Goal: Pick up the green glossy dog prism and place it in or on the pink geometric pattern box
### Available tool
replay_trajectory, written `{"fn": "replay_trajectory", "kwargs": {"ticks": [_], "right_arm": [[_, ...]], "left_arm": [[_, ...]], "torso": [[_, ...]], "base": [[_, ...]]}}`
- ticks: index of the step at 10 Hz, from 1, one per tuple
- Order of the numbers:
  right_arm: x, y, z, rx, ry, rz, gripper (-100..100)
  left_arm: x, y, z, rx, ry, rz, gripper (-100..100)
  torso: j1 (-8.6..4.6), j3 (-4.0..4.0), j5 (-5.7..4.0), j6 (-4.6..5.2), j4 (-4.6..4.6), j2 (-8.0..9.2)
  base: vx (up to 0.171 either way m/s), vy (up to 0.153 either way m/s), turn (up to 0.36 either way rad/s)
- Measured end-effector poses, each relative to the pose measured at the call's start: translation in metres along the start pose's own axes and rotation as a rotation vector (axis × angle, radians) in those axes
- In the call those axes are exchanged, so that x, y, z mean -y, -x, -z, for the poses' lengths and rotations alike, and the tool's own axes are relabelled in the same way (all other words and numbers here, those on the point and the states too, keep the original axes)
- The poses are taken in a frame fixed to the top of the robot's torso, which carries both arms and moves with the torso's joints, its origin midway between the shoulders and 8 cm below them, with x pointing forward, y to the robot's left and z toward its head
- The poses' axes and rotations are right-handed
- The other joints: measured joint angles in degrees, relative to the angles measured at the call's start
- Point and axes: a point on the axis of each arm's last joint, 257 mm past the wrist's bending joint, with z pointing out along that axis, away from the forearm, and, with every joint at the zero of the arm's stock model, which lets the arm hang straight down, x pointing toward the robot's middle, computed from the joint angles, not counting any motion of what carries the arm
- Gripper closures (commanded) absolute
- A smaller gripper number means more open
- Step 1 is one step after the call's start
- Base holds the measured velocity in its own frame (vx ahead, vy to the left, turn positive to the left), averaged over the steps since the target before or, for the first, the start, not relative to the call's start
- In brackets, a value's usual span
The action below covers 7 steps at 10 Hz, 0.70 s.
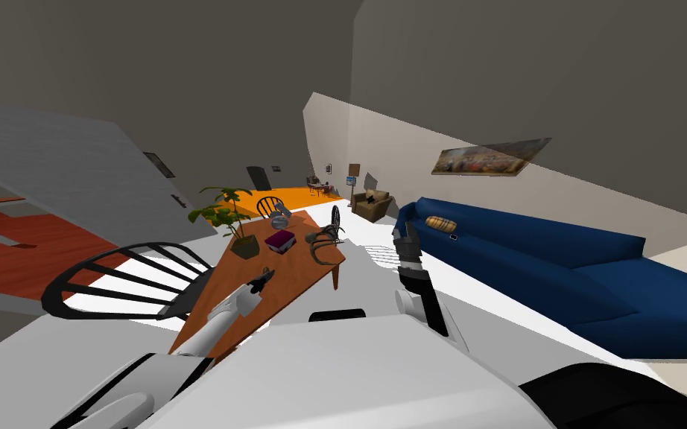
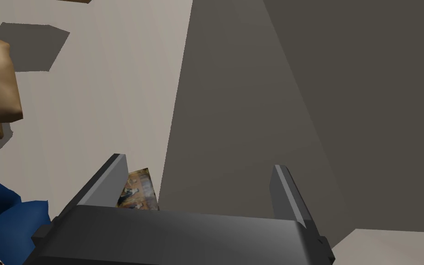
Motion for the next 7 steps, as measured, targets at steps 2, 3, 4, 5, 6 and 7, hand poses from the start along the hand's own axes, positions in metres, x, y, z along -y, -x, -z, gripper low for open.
{"fn": "replay_trajectory", "kwargs": {"ticks": [2, 3, 4, 5, 6, 7], "right_arm": [[0.000, 0.000, 0.000, 0.000, 0.000, 0.000, 0], [0.000, 0.000, 0.000, 0.000, 0.000, 0.000, 0], [0.000, 0.000, 0.000, 0.000, 0.000, 0.000, 0], [0.000, 0.000, 0.000, 0.000, 0.000, 0.000, 0], [0.000, 0.000, 0.000, 0.000, 0.000, 0.000, 0], [0.000, 0.000, 0.000, 0.000, 0.000, 0.000, 0]], "left_arm": [[0.000, 0.000, 0.000, 0.000, 0.000, -0.002, -100], [0.000, -0.006, 0.001, -0.001, -0.005, -0.008, -100], [-0.001, -0.012, 0.002, -0.003, -0.014, -0.016, -100], [0.000, -0.017, 0.004, -0.003, -0.026, -0.025, -100], [0.001, -0.021, 0.004, -0.003, -0.033, -0.031, -100], [0.001, -0.021, 0.004, -0.002, -0.035, -0.031, 100]], "torso": [[0.00, 0.03, 0.00, -0.02, 0.01, 0.05], [0.02, -0.09, 0.01, -0.05, -0.03, -0.17], [0.07, -0.25, 0.02, -0.03, -0.09, -0.44], [0.09, -0.33, 0.02, -0.03, -0.13, -0.58], [0.05, -0.31, 0.02, -0.01, -0.12, -0.54], [0.02, -0.17, 0.01, 0.00, -0.07, -0.27]], "base": [[0.041, 0.004, 0.059], [0.164, 0.023, 0.152], [0.187, 0.026, 0.129], [0.152, 0.009, 0.087], [0.059, 0.000, 0.013], [0.012, 0.000, -0.003]]}}
